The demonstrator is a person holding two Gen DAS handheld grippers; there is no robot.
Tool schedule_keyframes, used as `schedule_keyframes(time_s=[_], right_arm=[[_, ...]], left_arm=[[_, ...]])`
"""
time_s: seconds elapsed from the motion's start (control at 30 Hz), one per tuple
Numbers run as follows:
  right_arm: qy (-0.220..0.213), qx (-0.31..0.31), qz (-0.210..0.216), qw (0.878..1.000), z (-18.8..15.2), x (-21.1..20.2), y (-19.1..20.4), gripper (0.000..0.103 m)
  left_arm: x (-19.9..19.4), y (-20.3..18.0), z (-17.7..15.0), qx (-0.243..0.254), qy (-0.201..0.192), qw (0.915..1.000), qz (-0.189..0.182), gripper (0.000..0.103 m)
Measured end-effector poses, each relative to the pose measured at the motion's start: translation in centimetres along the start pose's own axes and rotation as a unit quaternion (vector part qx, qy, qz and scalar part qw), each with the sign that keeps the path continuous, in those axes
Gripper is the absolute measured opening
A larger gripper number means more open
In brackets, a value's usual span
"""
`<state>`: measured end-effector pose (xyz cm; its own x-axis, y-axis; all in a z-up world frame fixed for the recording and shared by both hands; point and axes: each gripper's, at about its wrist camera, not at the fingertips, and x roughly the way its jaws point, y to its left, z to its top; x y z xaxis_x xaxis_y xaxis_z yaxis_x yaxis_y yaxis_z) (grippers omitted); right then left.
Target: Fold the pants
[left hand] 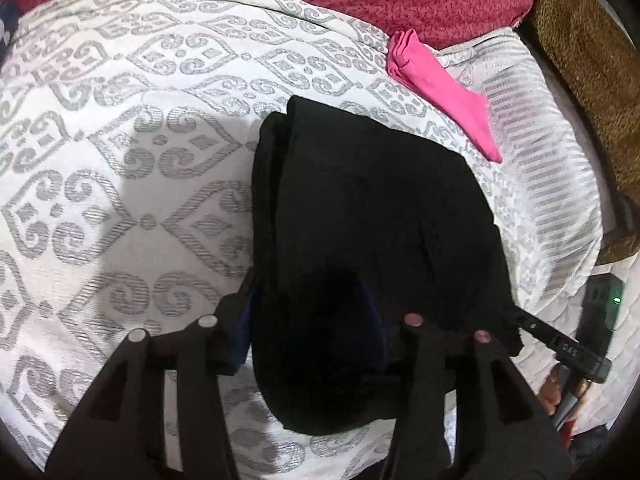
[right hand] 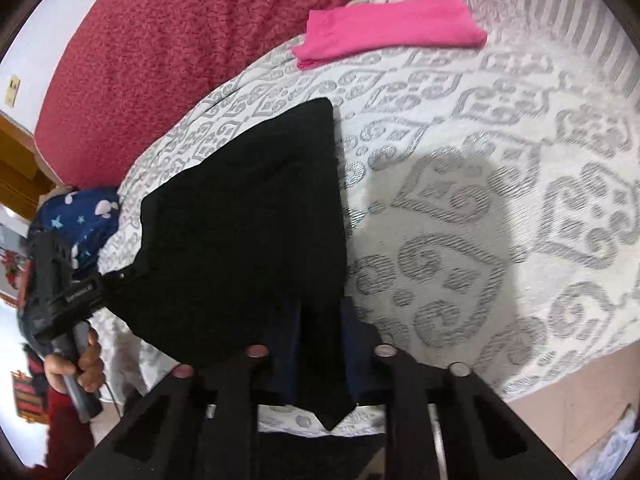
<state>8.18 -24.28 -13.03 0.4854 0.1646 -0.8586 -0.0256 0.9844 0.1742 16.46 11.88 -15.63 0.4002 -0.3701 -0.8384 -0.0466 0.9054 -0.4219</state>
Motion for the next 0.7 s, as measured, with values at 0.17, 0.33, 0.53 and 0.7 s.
schedule_keyframes(time_s=[0.17,0.33,0.53,0.7], right_arm=[[0.003,-0.017,-0.034,0.999,-1.5,-1.3,-0.2,0.006],[0.000,-0.004,-0.027,1.000,-1.4,-1.8,-1.4,0.016],[-0.007,0.003,0.000,1.000,-0.7,-1.0,-1.1,0.052],[0.002,-0.030,-0.021,0.999,-1.1,-0.1,0.2,0.009]], left_arm=[[-2.7,0.0,0.9,-0.012,-0.050,0.9948,0.088,0.050],[-3.5,-5.1,3.2,0.057,-0.067,0.9937,0.070,0.052],[2.1,-15.6,5.6,0.194,-0.033,0.9786,0.059,0.053],[9.3,-20.0,5.4,0.227,0.061,0.9713,0.038,0.053]])
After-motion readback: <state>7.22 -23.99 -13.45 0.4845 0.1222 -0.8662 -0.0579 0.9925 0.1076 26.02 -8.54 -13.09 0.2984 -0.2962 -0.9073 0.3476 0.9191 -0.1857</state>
